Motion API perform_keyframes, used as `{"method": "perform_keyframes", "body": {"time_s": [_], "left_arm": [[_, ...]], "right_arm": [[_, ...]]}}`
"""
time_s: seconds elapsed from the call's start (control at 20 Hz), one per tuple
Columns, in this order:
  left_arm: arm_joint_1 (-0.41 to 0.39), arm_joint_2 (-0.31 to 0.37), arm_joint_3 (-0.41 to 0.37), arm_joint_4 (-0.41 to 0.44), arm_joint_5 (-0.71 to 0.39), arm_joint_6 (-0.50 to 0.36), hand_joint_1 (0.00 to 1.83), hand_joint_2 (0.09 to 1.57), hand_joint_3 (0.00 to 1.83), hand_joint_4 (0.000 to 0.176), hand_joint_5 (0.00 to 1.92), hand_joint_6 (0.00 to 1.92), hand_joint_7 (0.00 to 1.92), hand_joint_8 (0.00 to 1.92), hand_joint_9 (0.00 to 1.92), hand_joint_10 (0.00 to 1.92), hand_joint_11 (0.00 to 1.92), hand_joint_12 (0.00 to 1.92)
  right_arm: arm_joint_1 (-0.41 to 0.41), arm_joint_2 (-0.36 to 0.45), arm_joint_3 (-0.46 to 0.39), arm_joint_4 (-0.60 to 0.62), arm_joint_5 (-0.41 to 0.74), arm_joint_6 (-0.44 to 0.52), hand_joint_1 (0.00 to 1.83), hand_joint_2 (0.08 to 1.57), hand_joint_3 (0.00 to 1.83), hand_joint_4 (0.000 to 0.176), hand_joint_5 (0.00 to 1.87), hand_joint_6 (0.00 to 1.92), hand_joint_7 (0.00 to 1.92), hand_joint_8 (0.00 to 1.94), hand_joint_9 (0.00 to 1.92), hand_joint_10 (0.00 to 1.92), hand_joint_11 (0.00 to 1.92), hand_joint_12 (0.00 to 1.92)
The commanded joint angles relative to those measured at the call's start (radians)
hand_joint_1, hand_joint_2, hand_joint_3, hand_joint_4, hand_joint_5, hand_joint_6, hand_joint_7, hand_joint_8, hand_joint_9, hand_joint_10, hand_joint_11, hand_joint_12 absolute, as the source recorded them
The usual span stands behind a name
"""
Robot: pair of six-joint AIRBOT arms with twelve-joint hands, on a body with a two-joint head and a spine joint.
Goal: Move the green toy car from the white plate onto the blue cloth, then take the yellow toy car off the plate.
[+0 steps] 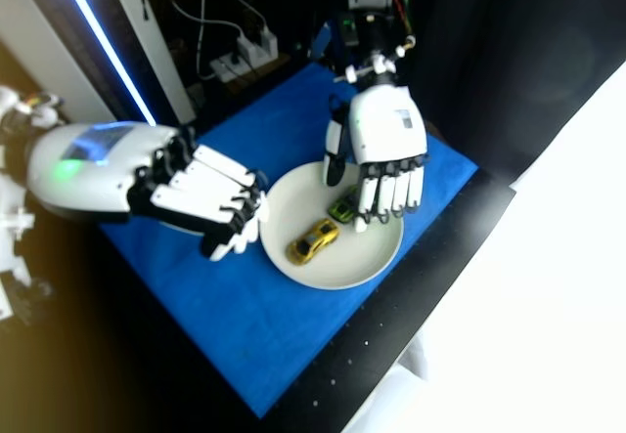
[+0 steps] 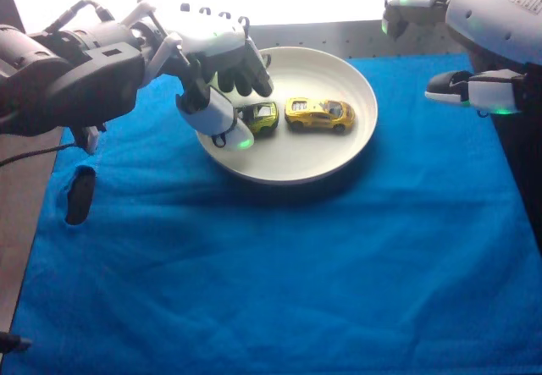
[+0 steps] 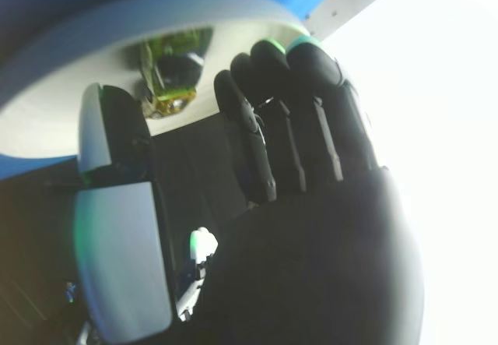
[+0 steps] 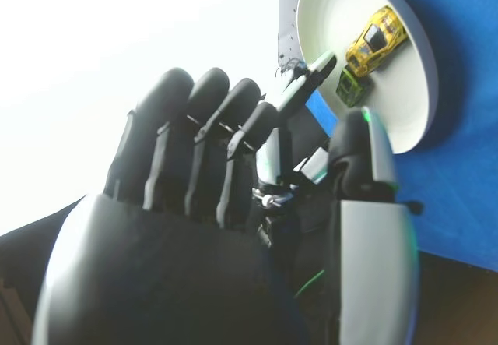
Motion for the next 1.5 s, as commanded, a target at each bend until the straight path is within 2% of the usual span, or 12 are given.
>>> {"method": "perform_keyframes", "body": {"time_s": [0.0,0.2,0.35,0.55,0.6,0.7,0.85,0.9,1.05,1.1,1.2,1.45], "left_arm": [[-0.005,-0.007,0.004,-0.006,-0.092,-0.003,0.99,0.96,0.00,0.000,0.76,0.00,0.66,0.58,0.54,1.07,0.40,1.65],[-0.005,-0.011,0.008,-0.007,-0.089,-0.003,0.98,0.98,0.00,0.000,0.78,0.01,0.69,0.52,0.58,1.01,0.44,1.59],[-0.005,-0.012,0.005,-0.008,-0.090,-0.002,1.03,0.99,0.00,0.000,0.85,0.02,0.67,1.06,0.65,1.39,0.61,1.79],[-0.005,-0.016,0.004,-0.008,-0.091,0.009,1.09,0.99,0.00,0.000,0.99,0.08,0.77,1.25,0.80,1.52,0.76,1.86],[-0.005,-0.017,0.004,-0.008,-0.091,0.011,1.15,1.06,0.01,0.000,1.01,0.74,0.77,1.18,0.79,1.46,0.74,1.84],[-0.005,-0.018,0.004,-0.008,-0.091,0.015,1.15,1.12,0.00,0.000,0.94,1.02,0.80,0.97,0.78,1.26,0.67,1.73],[-0.004,-0.021,0.006,-0.013,-0.090,0.021,1.23,1.13,0.00,0.000,0.94,0.91,0.96,1.20,0.85,1.23,0.70,1.66],[-0.004,-0.020,0.006,-0.016,-0.092,0.021,1.25,1.16,0.00,0.000,0.90,0.88,0.91,1.38,0.86,1.49,0.78,1.82],[-0.003,-0.017,0.003,-0.022,-0.099,0.021,1.25,1.15,0.00,0.000,0.91,0.89,0.92,1.34,0.86,1.38,0.76,1.74],[-0.002,-0.014,-0.002,-0.025,-0.105,0.021,1.35,1.18,0.00,0.000,0.80,1.08,0.83,1.25,0.82,1.46,0.66,1.66],[-0.002,-0.005,-0.014,-0.026,-0.118,0.021,1.36,1.18,0.00,0.000,0.84,0.91,0.83,1.30,0.83,1.53,0.71,1.75],[-0.004,0.024,-0.048,-0.033,-0.163,0.021,1.36,1.18,0.00,0.000,0.78,1.12,0.83,1.23,0.80,1.47,0.65,1.68]], "right_arm": [[0.015,0.000,0.000,0.000,0.127,-0.007,1.03,1.00,0.00,0.000,0.48,0.91,0.54,1.01,0.41,1.32,0.26,1.89],[0.015,0.000,0.000,0.000,0.127,-0.007,1.06,1.01,0.00,0.000,0.50,0.85,0.56,1.00,0.41,1.37,0.29,1.91],[0.015,0.000,0.000,0.000,0.127,-0.007,1.04,1.00,0.00,0.000,0.50,0.87,0.55,1.07,0.42,1.39,0.30,1.92],[0.015,0.000,0.000,0.001,0.127,-0.007,1.03,1.01,0.00,0.000,0.51,0.89,0.55,1.07,0.44,1.39,0.34,1.89],[0.015,0.000,0.000,0.001,0.127,-0.007,1.00,1.00,0.00,0.000,0.52,0.90,0.55,1.07,0.43,1.39,0.31,1.91],[0.015,0.000,0.000,0.001,0.127,-0.007,1.04,1.01,0.00,0.000,0.52,0.88,0.55,1.05,0.42,1.39,0.32,1.92],[0.015,0.000,0.000,0.003,0.127,-0.007,1.05,1.02,0.01,0.000,0.52,0.93,0.56,1.06,0.45,1.39,0.36,1.88],[0.015,0.000,-0.001,0.003,0.127,-0.007,1.08,1.01,0.00,0.000,0.54,0.93,0.56,1.11,0.46,1.43,0.38,1.91],[0.015,0.000,-0.001,0.004,0.127,-0.007,1.06,1.01,0.00,0.000,0.55,0.96,0.57,1.13,0.47,1.44,0.39,1.90],[0.015,0.000,-0.001,0.004,0.127,-0.007,1.04,1.01,0.00,0.000,0.52,1.02,0.55,1.12,0.45,1.41,0.37,1.88],[0.015,0.000,-0.001,0.004,0.127,-0.007,1.04,1.01,0.00,0.000,0.52,1.03,0.56,1.12,0.46,1.41,0.37,1.88],[0.015,0.000,-0.001,0.004,0.127,-0.007,1.05,1.02,0.00,0.000,0.50,0.95,0.53,1.10,0.43,1.41,0.34,1.89]]}}
